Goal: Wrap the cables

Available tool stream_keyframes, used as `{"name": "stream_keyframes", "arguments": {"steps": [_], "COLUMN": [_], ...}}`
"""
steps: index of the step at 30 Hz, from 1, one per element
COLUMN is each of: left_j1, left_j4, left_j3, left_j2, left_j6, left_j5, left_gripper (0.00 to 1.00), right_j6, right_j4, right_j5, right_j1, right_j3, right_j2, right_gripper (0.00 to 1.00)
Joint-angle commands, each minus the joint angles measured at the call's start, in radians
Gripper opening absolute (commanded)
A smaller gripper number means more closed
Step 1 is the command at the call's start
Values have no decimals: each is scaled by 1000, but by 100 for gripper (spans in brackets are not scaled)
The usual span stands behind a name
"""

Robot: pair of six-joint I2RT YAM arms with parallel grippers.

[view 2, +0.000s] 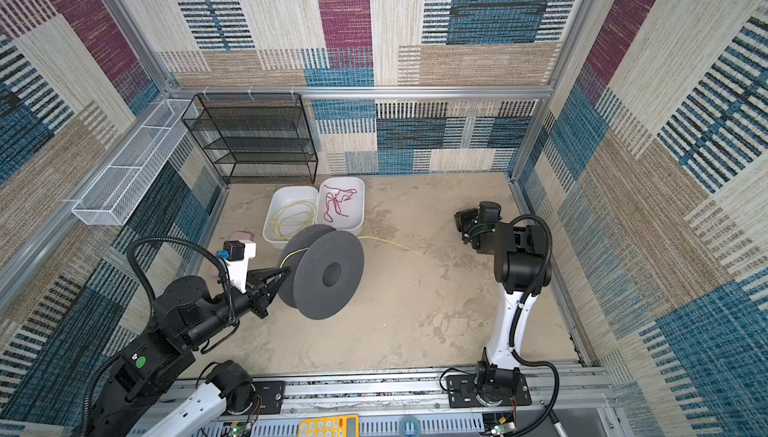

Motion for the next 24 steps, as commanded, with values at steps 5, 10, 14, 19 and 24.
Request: {"name": "stream_keyframes", "arguments": {"steps": [5, 10, 14, 19, 24], "left_j1": [12, 24, 50, 87, 106], "left_j4": [480, 592, 706, 860, 1018], "left_j3": [99, 183, 224, 268, 295], "left_j2": [143, 243, 309, 412, 521], "left_j6": [-42, -72, -130, -227, -288], "left_j5": [-114, -93, -101, -148, -240], "left_gripper": [0, 0, 0, 0, 0], "right_j6": [-152, -219, -250, -277, -288], "right_j4": [-7, -19, -15, -10, -8], "right_j5": [142, 219, 261, 290, 328], "right_j1": [0, 2, 6, 25, 106], "right_j3": [-151, -243, -322, -404, -486], "right_j2": [-133, -235, -309, -371, -443], "right_gripper": [0, 0, 0, 0, 0]}}
